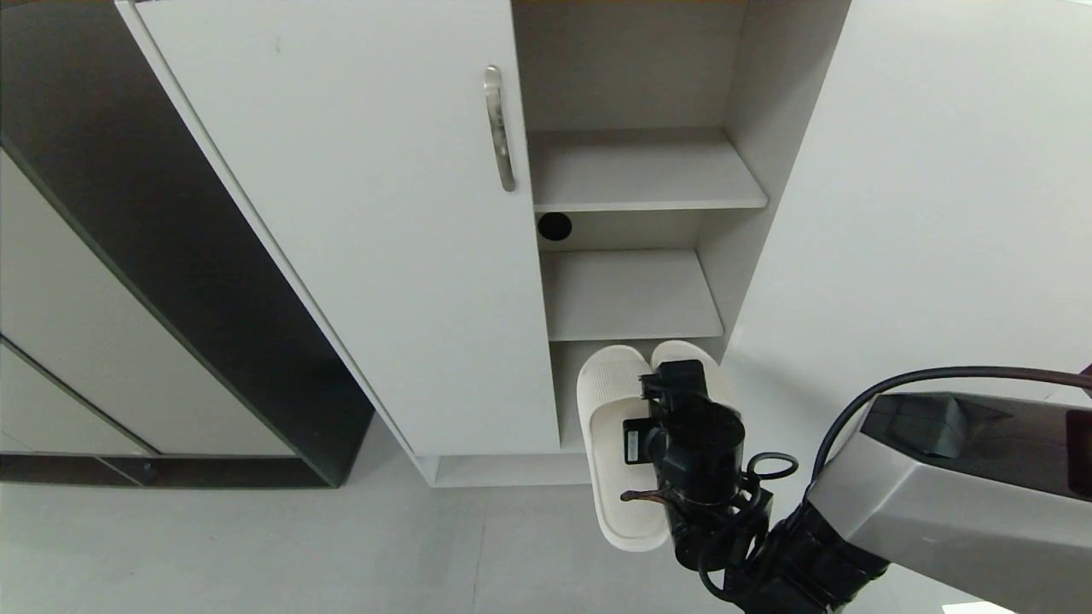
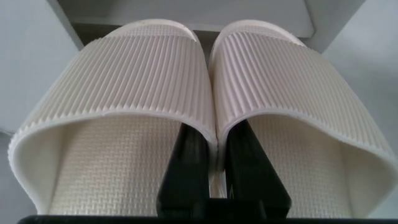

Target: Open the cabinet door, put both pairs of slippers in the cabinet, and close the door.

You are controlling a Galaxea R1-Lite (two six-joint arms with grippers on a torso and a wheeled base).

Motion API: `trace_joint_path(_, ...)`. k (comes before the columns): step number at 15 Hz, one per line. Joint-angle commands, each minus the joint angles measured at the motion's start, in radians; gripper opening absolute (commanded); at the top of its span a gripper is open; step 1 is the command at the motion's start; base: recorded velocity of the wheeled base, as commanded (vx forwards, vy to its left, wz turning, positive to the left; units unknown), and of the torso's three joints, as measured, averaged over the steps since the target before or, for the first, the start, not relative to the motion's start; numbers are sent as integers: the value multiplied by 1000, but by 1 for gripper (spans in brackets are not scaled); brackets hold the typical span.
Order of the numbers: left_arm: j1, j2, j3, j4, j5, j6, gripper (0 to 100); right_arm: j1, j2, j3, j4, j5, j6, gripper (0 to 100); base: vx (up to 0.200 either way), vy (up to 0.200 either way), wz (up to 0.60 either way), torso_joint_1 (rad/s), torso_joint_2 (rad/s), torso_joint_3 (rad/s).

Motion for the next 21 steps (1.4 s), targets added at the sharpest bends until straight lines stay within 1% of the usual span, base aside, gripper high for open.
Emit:
trace_joint_path(1, 0, 2, 0, 0, 0, -2, 0, -4, 19, 2, -2, 2, 0, 0, 0, 0, 0, 0, 0, 0)
trace_joint_path(7, 0, 2, 0, 0, -1, 0, 0, -4, 18, -8, -16, 2, 0, 0, 0, 0, 0, 0, 0, 0)
trace_joint_path(16, 0, 2, 0, 1, -1, 1, 0, -6, 21, -9, -19, 2, 0, 0, 200, 0, 0, 0, 1, 2)
trace_joint_path(21, 0, 2, 0, 0, -1, 1, 0, -20, 27, -11, -33, 14, 3, 0, 0, 0, 0, 0, 0, 0)
